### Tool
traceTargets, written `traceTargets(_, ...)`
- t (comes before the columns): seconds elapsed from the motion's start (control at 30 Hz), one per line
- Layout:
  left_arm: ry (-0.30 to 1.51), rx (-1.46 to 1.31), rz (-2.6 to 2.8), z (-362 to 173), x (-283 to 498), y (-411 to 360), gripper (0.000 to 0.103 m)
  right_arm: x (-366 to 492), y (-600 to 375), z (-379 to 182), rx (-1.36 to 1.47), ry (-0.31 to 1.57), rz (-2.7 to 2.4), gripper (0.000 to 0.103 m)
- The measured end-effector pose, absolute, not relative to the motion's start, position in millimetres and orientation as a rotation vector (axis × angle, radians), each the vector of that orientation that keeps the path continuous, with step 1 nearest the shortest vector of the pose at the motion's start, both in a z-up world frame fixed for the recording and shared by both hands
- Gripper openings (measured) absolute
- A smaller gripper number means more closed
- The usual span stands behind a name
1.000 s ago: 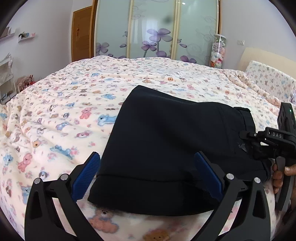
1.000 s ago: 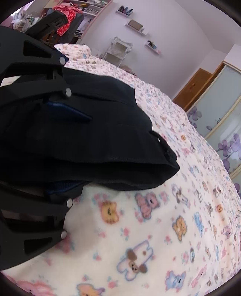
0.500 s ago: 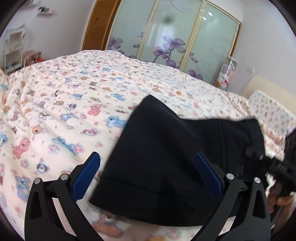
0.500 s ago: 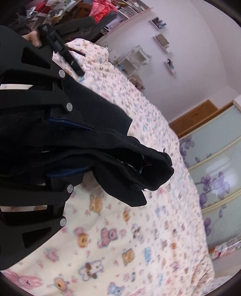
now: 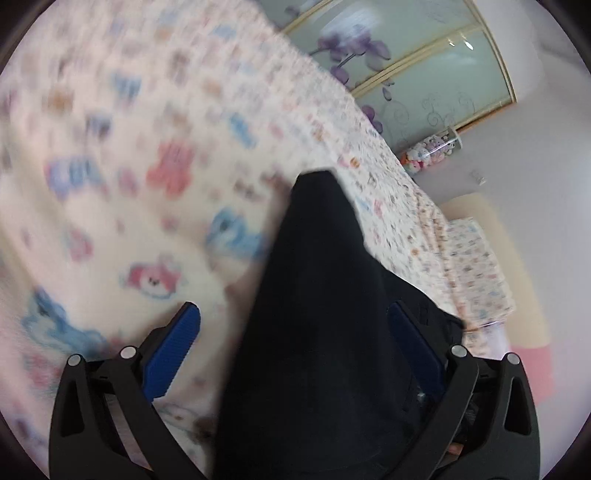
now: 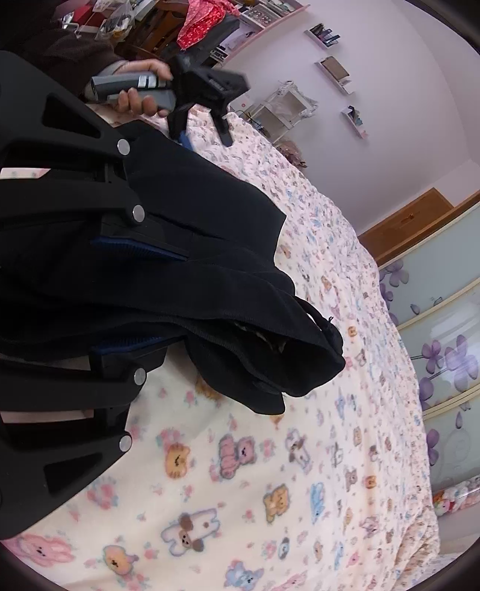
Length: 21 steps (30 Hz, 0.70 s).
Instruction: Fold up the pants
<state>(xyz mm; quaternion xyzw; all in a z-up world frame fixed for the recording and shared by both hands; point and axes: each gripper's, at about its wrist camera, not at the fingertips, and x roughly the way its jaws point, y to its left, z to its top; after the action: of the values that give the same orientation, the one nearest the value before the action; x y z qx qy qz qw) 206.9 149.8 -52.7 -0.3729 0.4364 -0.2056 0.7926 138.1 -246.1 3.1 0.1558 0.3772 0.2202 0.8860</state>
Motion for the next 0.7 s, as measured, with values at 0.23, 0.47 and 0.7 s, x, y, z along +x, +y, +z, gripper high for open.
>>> traceTargets(0.23, 0.964, -0.865, -0.595, -55, 215, 136, 0.101, 144, -254, -6, 0.384, 0.813, 0.455, 0.039)
traceTargets(0.47, 1.011, -0.763, -0.572, -55, 219, 116, 0.101, 143, -258, -13, 0.432, 0.851, 0.415, 0.046)
traceTargets(0.7, 1.011, -0.797, -0.581, -60, 219, 119, 0.084, 150, -264, -21, 0.473, 0.889, 0.403, 0.054)
